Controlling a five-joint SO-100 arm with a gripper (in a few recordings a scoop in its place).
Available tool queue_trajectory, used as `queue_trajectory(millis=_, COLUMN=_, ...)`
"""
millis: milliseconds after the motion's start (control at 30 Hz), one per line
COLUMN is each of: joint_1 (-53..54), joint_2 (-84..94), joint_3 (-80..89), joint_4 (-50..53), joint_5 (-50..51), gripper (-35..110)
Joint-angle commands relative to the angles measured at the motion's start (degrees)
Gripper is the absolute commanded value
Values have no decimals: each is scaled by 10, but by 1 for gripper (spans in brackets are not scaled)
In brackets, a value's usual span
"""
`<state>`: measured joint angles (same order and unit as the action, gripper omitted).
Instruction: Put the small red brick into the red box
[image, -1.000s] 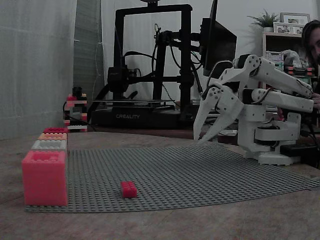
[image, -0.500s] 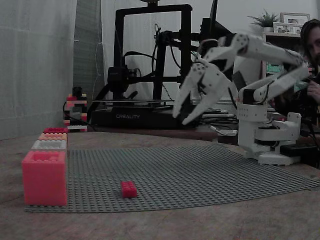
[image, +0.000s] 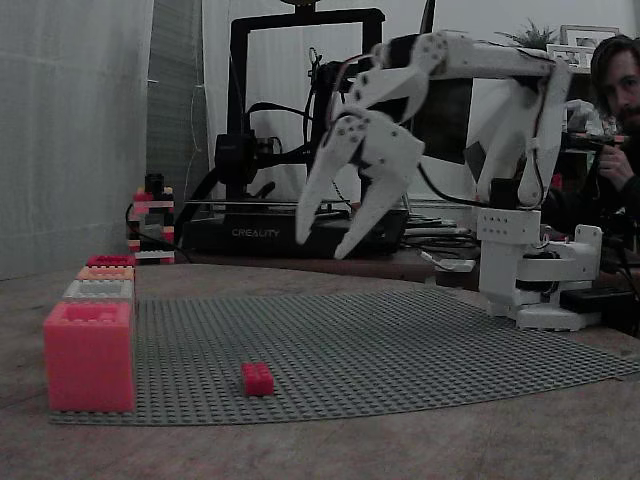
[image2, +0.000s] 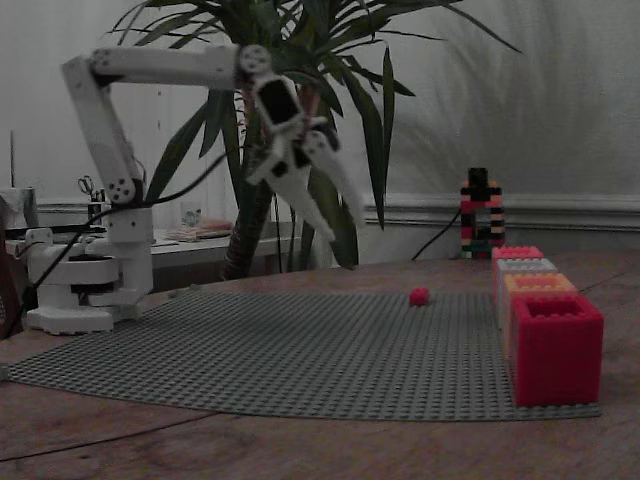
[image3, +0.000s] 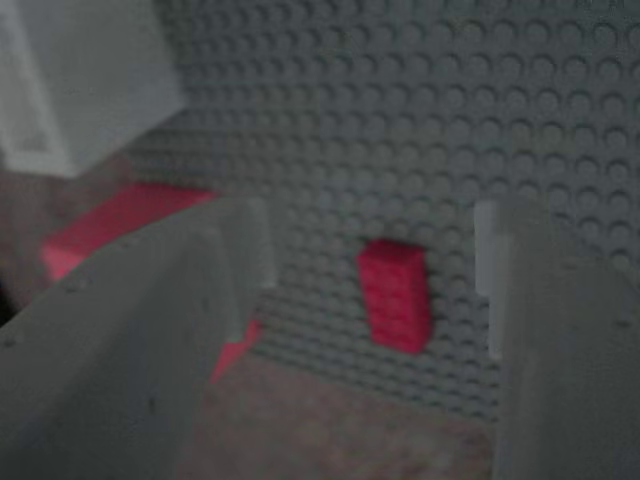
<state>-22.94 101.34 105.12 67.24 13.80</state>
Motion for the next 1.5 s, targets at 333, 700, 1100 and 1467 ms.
queue_trajectory(millis=333, joint_1=-77, joint_2=-301, joint_3=-393, joint_4=131, joint_5=-7, gripper=22)
queue_trajectory(millis=700, joint_1=-105, joint_2=-450, joint_3=-586, joint_4=198, joint_5=7, gripper=22)
queue_trajectory(millis=1100, joint_1=-116, joint_2=-539, joint_3=-684, joint_4=208, joint_5=18, gripper=22)
queue_trajectory(millis=1467, joint_1=-119, joint_2=-592, joint_3=-730, joint_4=208, joint_5=44, gripper=22)
